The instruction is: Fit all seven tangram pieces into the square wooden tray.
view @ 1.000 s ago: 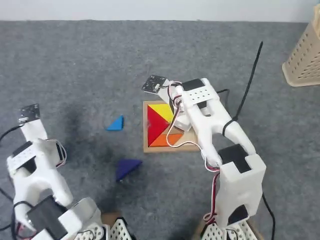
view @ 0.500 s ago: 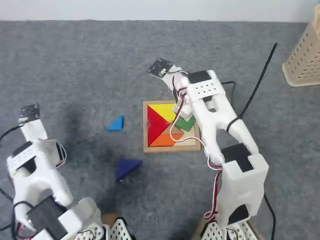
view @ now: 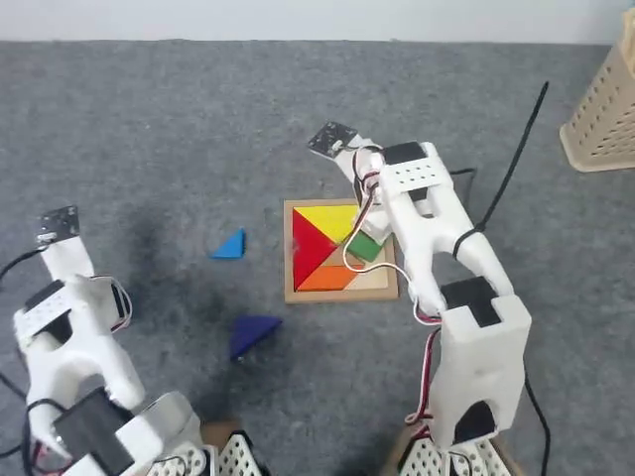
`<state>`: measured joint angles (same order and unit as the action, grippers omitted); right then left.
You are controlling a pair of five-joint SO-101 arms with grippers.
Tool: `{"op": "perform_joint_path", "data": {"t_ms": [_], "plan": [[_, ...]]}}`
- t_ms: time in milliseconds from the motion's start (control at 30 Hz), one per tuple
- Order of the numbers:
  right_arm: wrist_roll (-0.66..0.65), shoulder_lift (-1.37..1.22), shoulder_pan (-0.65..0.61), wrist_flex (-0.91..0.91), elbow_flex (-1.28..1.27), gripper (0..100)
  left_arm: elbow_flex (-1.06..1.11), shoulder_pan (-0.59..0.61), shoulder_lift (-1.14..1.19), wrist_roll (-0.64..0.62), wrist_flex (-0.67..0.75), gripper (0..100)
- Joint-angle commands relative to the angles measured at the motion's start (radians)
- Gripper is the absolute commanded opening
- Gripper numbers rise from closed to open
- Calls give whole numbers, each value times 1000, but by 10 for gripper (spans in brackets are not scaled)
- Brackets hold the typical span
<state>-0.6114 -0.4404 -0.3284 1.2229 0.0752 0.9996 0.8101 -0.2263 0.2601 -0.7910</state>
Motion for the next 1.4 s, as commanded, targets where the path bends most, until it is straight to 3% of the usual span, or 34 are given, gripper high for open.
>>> {"op": "perform_joint_path", "data": {"t_ms": [0,300,633,833,933,1167,1367], "plan": [[-14,-1,-51,16,6,6,-4,-2,-40,11,18,152],[-3,7,-90,33,6,6,-4,-2,-40,11,18,152],[163,269,-142,79,-29,6,-4,-2,-40,11,18,152],[184,403,-213,73,-175,6,-4,-2,-40,11,18,152],[242,463,-248,15,-265,6,-4,-2,-40,11,18,152],[244,538,-367,-134,-470,6,-4,-2,-40,11,18,152],[242,549,-512,-111,-502,9,-4,-3,-40,11,18,152]]}}
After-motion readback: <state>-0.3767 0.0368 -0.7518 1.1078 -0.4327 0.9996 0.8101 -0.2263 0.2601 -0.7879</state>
